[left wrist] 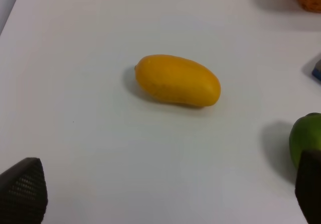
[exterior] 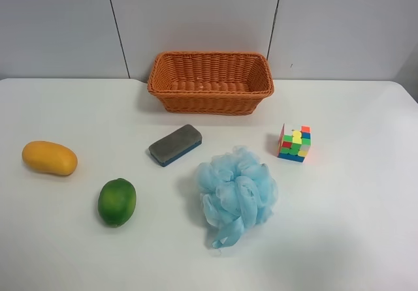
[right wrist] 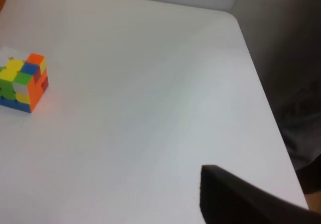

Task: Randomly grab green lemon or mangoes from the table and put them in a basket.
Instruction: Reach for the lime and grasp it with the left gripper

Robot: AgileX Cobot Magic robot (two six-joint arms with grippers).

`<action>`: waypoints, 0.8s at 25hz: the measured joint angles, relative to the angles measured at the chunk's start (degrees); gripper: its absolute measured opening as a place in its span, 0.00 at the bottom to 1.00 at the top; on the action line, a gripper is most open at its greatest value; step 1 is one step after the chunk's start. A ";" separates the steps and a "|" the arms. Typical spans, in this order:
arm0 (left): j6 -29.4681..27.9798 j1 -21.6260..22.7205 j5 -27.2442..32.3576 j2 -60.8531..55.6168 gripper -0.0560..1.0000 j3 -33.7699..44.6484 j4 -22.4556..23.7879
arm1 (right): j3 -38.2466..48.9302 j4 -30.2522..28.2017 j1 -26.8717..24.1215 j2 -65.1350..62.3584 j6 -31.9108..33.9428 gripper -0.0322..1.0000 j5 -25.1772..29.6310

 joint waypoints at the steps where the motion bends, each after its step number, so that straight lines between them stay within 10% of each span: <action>1: 0.00 0.00 0.00 0.00 0.99 0.00 0.00 | 0.00 0.00 0.00 0.00 0.00 0.99 0.00; 20: 0.00 0.00 0.00 0.00 0.99 0.00 0.00 | 0.00 0.00 0.00 0.00 0.00 0.99 0.00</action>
